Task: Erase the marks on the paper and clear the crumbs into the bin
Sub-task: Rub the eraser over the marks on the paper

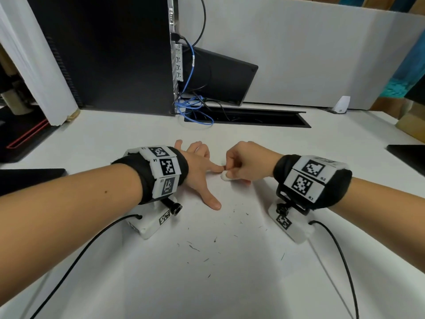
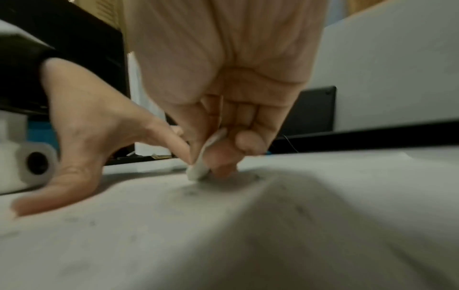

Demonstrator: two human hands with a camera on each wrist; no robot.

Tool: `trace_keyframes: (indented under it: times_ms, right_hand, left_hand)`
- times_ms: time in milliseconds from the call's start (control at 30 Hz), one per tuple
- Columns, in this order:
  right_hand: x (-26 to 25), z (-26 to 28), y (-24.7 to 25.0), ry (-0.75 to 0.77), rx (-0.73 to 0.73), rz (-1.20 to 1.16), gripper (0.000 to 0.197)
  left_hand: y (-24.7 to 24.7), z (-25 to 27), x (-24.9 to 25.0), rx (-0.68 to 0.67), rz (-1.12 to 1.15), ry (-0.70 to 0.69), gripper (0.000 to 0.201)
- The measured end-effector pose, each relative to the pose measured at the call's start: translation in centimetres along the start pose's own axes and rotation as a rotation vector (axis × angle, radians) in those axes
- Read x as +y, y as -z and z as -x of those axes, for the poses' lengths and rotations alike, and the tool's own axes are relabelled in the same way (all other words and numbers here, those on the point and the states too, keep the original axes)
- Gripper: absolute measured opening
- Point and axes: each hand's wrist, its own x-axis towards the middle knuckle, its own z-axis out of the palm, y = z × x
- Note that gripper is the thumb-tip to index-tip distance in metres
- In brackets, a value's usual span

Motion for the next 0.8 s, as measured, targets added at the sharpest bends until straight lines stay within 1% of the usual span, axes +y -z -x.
trace_keyframes:
  times_ms: [100,133,200,233,333,367,467,500,567,600,700,733,800]
  right_hand:
    - [-0.48,0.13,-0.44,0.040,-0.068,0.008,0.023]
    - [-0.39,0.13,-0.30,0.040,-0.063,0.018,0.023]
    - [-0.14,-0.03,0.24,0.019,0.005,0.053,0.025]
    - [-0.11,-0.03,0.32,0.018,0.012,0.056,0.026]
    - [-0.61,0.34,-0.33,0.056,-0.098,0.005,0.025]
    - [-0.62,0.40,-0.41,0.058,-0.102,0.001,0.025]
    - [-0.44,0.05,0.14,0.037,0.003,0.049,0.027]
    - [-0.51,0.11,0.07,0.038,-0.006,0.043,0.028]
    - [-0.91,0.50,-0.44,0.065,-0.086,0.022,0.028]
    - [-0.90,0.67,-0.55,0.070,-0.098,0.017,0.028]
    - [-0.19,0.45,0.25,0.016,0.011,0.064,0.026]
    - [-0.11,0.51,0.34,0.006,0.003,0.053,0.025]
    - [-0.47,0.86,0.08,0.036,-0.082,0.015,0.026]
  left_hand:
    - [-0.05,-0.04,-0.23,-0.005,0.016,-0.005,0.087]
    - [-0.09,-0.12,-0.23,-0.009,0.015,-0.007,0.089]
    - [-0.12,-0.26,-0.23,-0.016,0.003,-0.005,0.095]
    - [-0.12,-0.27,-0.23,-0.018,0.000,-0.003,0.096]
    - [-0.16,-0.23,-0.37,-0.019,0.012,-0.003,0.091]
    - [-0.17,-0.26,-0.35,-0.020,0.012,-0.007,0.091]
    - [-0.17,-0.28,-0.25,-0.017,-0.004,-0.003,0.095]
    - [-0.18,-0.17,-0.20,-0.021,-0.006,0.000,0.095]
    - [-0.15,-0.11,-0.19,-0.020,0.001,0.006,0.092]
    - [-0.12,-0.11,-0.20,-0.022,-0.002,0.006,0.092]
    - [-0.14,-0.24,-0.21,-0.018,-0.020,0.005,0.098]
    - [-0.18,-0.19,-0.15,-0.020,-0.023,0.005,0.098]
    - [-0.13,-0.22,-0.21,-0.020,-0.014,0.008,0.096]
